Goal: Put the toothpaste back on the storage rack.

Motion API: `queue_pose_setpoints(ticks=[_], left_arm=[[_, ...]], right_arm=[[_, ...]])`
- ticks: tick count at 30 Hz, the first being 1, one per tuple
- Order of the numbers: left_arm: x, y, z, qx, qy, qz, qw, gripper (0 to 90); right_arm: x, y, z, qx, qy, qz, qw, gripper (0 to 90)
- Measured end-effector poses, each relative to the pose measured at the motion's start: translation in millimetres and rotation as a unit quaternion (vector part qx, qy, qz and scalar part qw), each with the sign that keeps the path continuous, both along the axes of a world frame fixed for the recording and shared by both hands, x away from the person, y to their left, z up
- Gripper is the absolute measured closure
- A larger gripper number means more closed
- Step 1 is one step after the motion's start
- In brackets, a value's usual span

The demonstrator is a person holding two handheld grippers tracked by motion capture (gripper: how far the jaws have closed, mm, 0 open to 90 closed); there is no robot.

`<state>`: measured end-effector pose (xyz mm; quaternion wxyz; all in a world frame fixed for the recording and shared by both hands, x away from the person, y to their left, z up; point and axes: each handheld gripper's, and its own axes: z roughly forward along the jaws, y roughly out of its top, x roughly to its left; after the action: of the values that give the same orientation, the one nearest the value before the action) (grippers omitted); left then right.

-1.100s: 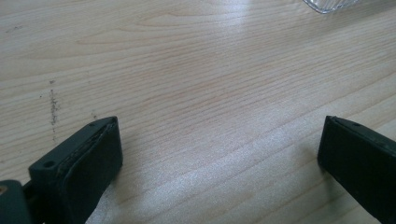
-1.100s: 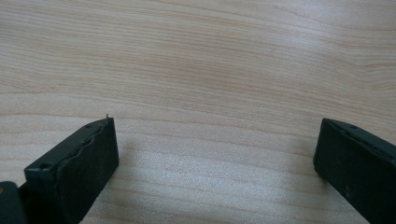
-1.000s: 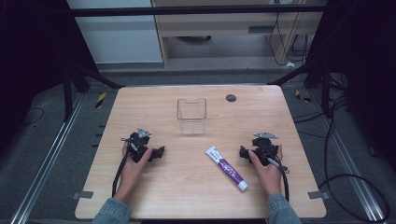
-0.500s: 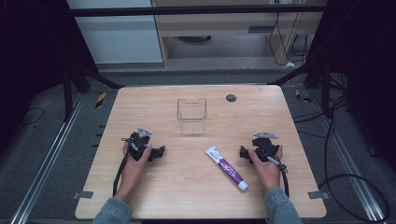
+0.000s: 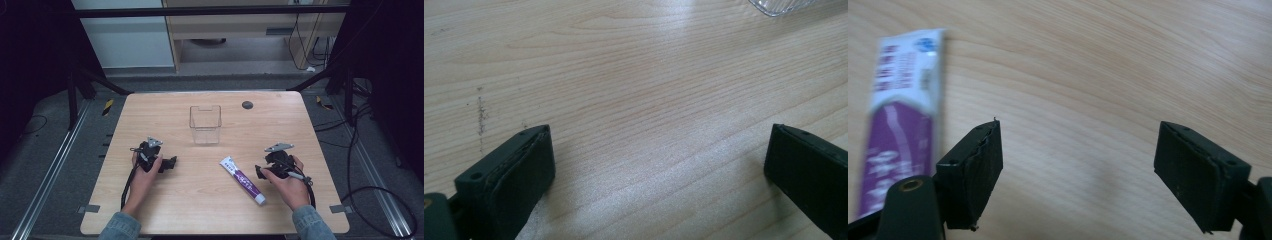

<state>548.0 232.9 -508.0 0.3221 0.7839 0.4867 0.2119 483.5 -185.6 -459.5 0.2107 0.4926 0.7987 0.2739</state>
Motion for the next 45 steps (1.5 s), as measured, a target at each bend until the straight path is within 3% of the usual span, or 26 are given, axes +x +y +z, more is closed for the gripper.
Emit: queue_pose_setpoints(ticks=[8, 13, 23, 26, 38, 45], left_arm=[[0.1, 0.1, 0.0, 0.000, 0.000, 0.000, 1.0000, 0.0], [0.5, 0.0, 0.1, 0.001, 0.000, -0.001, 1.0000, 0.0], [0.5, -0.1, 0.0, 0.000, 0.000, 0.000, 1.0000, 0.0], [0.6, 0.0, 0.0, 0.000, 0.000, -0.001, 1.0000, 0.0], [1.0, -0.2, 0.0, 0.000, 0.000, -0.001, 1.0000, 0.0], [1.4, -0.3, 0.0, 0.000, 0.000, -0.001, 1.0000, 0.0]], right_arm=[[-23.1, 26.2, 9.8, 0.007, -0.001, 0.049, 0.9988, 24.5], [-29.3, 40.1, 13.8, 0.012, 0.007, 0.072, 0.9973, 25.0], [-19.7, 62.0, 16.6, -0.009, 0.032, 0.106, 0.9939, 29.9], [-14.0, 68.3, 14.3, -0.023, 0.045, 0.121, 0.9914, 34.2], [0.2, 82.9, 8.9, -0.037, 0.077, 0.126, 0.9883, 32.8], [7.4, 85.4, -0.5, -0.048, 0.101, 0.131, 0.9852, 37.0]])
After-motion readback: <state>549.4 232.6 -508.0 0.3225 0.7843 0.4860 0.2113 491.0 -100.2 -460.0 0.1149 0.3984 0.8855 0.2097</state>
